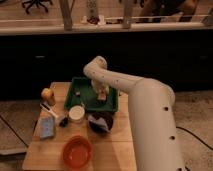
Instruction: Wipe tray with eraser
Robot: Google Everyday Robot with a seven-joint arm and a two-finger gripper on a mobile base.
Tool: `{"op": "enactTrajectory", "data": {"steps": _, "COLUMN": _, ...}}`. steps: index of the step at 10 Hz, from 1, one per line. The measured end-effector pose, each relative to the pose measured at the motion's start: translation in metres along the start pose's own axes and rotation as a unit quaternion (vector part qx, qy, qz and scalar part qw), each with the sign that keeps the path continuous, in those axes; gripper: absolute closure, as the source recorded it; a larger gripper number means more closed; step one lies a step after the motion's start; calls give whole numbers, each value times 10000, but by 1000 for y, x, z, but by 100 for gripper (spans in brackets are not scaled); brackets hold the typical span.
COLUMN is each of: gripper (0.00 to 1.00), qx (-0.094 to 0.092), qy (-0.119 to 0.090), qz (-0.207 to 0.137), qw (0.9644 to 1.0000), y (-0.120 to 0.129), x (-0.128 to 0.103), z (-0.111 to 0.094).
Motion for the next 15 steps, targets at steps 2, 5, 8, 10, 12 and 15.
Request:
{"op": "enactTrajectory", "data": {"steps": 2, "gripper": 100, "qx": 68, "qy": -40, "qz": -265, "qw": 9996, "y": -19, "x": -2, "z": 1}}
{"op": "enactTrajectory", "data": {"steps": 5, "gripper": 100, "qx": 157, "qy": -253, "qz": -644, "qw": 9975, "y": -35, "x": -29, "z": 9}}
{"op": "enactTrajectory", "data": {"steps": 8, "gripper": 100, "qx": 202, "qy": -365, "qz": -611, "qw": 9973, "y": -21, "x": -59, "z": 14}}
{"op": "enactTrajectory", "data": {"steps": 10, "gripper": 100, "qx": 178, "qy": -351, "qz": -392, "qw": 9985, "y": 8, "x": -59, "z": 16}}
{"op": "enactTrajectory", "data": {"steps": 12, "gripper": 100, "qx": 148, "qy": -259, "qz": -89, "qw": 9995, "y": 36, "x": -51, "z": 14}}
{"op": "enactTrajectory", "data": {"steps": 15, "gripper": 100, "qx": 129, "qy": -42, "qz": 134, "qw": 9998, "y": 43, "x": -23, "z": 8}}
